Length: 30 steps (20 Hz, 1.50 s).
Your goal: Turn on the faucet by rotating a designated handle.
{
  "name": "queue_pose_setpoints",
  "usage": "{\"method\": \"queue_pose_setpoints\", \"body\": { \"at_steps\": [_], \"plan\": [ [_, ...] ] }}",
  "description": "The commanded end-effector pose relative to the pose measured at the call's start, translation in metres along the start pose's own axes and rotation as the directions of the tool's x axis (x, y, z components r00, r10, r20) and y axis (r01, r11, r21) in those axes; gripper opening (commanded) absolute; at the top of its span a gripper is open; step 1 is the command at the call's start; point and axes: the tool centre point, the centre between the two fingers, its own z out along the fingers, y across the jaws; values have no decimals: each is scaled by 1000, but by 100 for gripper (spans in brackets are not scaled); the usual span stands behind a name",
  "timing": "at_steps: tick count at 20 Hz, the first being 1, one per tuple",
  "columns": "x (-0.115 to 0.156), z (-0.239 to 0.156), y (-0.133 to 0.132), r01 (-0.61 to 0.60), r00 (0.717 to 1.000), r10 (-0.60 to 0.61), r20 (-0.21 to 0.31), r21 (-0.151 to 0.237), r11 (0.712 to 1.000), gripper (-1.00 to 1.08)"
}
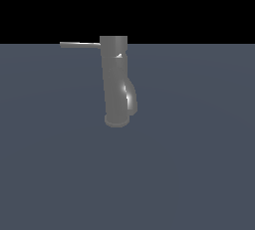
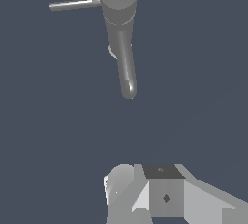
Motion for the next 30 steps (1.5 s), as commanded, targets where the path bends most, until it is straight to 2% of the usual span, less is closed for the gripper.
{"method": "queue_pose_setpoints", "body": {
  "at_steps": [1, 9, 17, 24, 30],
  "plan": [
    [0, 0, 0, 0, 1000, 0, 0, 0, 1000, -100],
    [-1, 0, 12, -5, 1000, 6, 29, -17, 1000, -100],
    [2, 1, 11, -15, 999, 16, 29, -16, 1000, -100],
    [18, 3, 7, -76, 997, 77, 27, -11, 997, -100],
    [42, 8, 0, -168, 985, 168, 26, -3, 986, -100]
  ]
}}
